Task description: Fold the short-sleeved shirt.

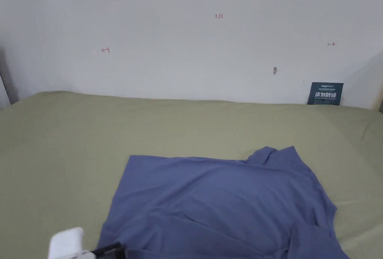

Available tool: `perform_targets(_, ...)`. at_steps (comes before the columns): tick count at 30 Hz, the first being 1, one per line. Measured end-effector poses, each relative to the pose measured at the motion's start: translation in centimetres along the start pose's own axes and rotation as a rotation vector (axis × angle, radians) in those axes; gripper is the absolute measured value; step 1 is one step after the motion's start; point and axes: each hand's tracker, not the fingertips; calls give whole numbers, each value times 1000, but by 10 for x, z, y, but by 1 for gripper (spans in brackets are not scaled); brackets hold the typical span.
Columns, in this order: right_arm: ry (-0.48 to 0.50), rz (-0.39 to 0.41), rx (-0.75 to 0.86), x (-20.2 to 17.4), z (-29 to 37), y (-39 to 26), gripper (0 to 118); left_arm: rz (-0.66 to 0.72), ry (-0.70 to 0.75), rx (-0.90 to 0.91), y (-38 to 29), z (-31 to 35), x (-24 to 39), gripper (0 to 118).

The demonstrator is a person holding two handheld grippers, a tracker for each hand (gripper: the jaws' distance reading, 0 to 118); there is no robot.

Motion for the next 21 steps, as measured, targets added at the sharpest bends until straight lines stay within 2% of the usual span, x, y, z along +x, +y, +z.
perform_targets(4,-45,-60,-10,31,-7,6,1,-3,9,-150,12,-59,-27,116)
perform_targets(6,-55,-93,-12,47,-6,8,1,-71,30,-190,10,-54,-4,103)
perform_targets(9,-78,-140,-13,60,0,12,4,-197,49,-183,7,-65,16,68)
perform_targets(10,-79,-143,-21,67,-2,13,8,-213,63,-195,5,-71,16,31)
perform_targets(11,-76,-158,-40,74,-9,15,18,-210,59,-190,3,-72,18,3)
perform_targets(12,-77,-161,-64,79,-14,17,18,-214,46,-183,2,-71,20,4)
perform_targets(14,-76,-175,-95,90,-19,20,30,-185,33,-164,0,-69,17,4)
perform_targets(15,-62,-170,-105,89,-24,21,55,-186,26,-161,1,-68,15,4)
perform_targets(16,-46,-167,-117,91,-28,22,73,-188,20,-160,3,-68,13,4)
perform_targets(19,-8,-163,-176,96,-48,22,73,-196,8,-177,4,-71,11,4)
perform_targets(21,-22,-152,-239,98,-63,21,73,-206,16,-175,8,-72,9,4)
